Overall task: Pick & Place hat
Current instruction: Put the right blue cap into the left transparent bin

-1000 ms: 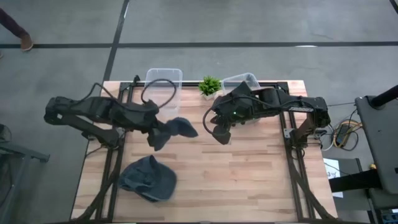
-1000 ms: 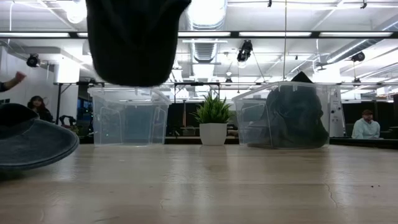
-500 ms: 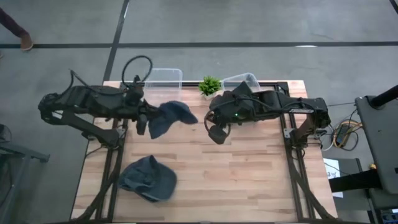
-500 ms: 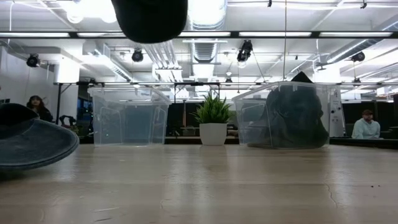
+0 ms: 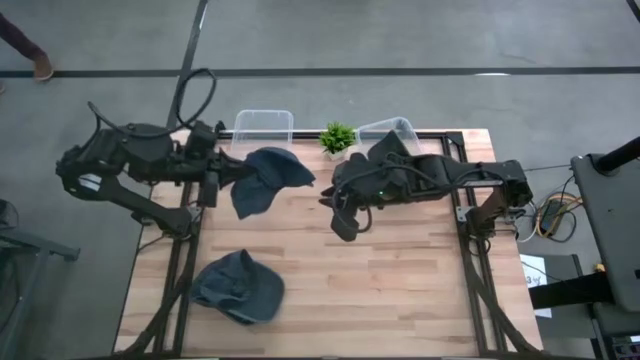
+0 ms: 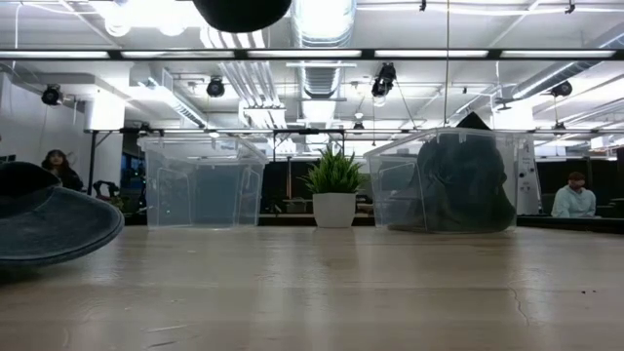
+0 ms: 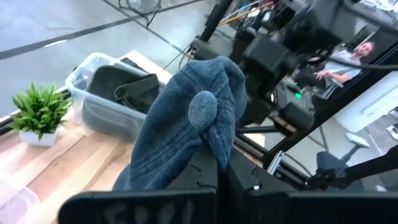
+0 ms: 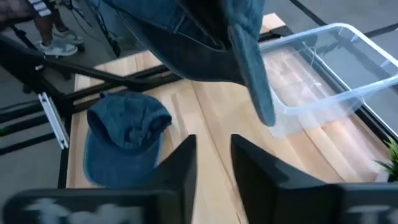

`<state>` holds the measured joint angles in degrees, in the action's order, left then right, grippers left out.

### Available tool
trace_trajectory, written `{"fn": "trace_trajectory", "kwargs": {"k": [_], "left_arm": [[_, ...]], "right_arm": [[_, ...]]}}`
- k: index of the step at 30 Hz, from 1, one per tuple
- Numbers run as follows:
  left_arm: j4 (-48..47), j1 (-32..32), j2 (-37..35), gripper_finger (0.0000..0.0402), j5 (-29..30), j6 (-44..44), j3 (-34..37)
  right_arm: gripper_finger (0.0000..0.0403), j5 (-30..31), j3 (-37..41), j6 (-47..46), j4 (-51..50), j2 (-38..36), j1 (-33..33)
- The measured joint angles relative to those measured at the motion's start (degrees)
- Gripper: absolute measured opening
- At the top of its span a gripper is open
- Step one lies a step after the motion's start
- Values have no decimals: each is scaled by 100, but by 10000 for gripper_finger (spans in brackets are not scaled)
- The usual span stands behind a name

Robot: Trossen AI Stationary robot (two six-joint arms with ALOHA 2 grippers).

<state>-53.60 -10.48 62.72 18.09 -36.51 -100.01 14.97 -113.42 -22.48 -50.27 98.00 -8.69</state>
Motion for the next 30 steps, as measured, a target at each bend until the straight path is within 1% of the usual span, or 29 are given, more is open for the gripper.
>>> {"fn": "trace_trajectory", "kwargs": {"k": [3, 6, 9, 12, 15, 19, 23, 27, 30], "left_arm": [[-3, 0, 2, 0, -4, 7, -96], [-5, 0, 0, 0, -24, 4, -152], [-5, 0, 2, 0, -87, -56, -187], [-1, 0, 9, 0, -180, -84, -201], [-2, 0, 17, 0, -216, -109, -201], [6, 0, 17, 0, -216, -114, -210], [19, 0, 19, 0, -249, -118, -210], [36, 0, 26, 0, -269, -125, -210], [55, 0, 26, 0, -271, -125, -210]], "right_arm": [[136, 65, 165, 0, 293, 0, 7], [180, 332, 351, 19, 471, 0, 7], [218, 736, 456, 61, 484, 11, 7], [248, 1100, 498, 396, 898, 11, 9], [267, 1229, 536, 652, 1229, 4, 28], [276, 1203, 616, 801, 1402, 4, 125], [269, 1041, 792, 1063, 1996, 2, 157], [246, 923, 843, 1250, 2256, 4, 167], [214, 747, 843, 1230, 2260, 0, 250]]}}
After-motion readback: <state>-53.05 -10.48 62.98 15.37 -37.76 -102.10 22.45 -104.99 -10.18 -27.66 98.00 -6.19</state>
